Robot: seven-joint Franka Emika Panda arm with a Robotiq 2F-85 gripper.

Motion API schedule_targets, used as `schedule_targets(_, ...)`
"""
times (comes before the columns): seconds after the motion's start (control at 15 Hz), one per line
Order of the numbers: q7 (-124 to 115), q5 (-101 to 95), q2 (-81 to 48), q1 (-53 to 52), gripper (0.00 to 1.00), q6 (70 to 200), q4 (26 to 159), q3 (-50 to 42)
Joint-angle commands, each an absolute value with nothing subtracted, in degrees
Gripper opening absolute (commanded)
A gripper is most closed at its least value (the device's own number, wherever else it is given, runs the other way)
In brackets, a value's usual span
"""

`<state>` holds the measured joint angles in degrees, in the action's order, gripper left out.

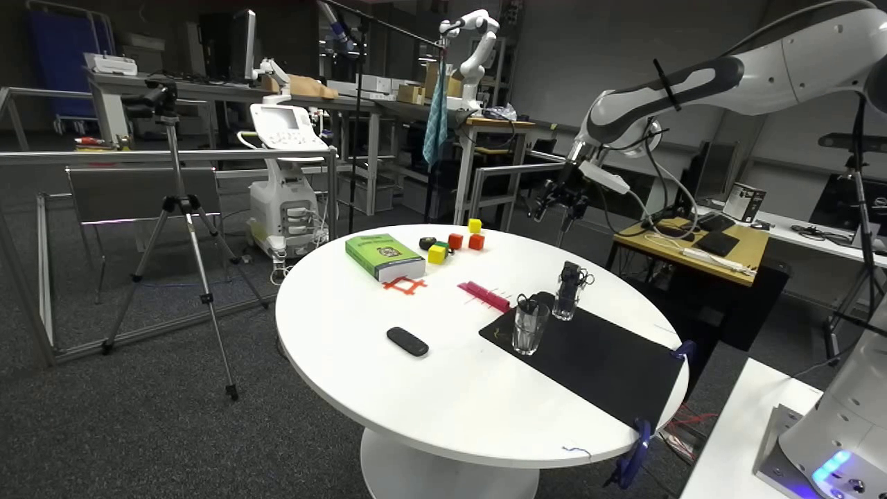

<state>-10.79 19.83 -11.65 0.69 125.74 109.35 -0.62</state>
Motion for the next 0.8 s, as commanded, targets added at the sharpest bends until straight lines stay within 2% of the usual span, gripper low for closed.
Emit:
schedule_targets(0.0,-18.3,18.7,-10.6,-1.1,1.0,128.2,110.9,-0.2)
schedule_targets(0.73,-12.3,11.7,-10.9,-4.0,1.0,114.0,112.6,2.5)
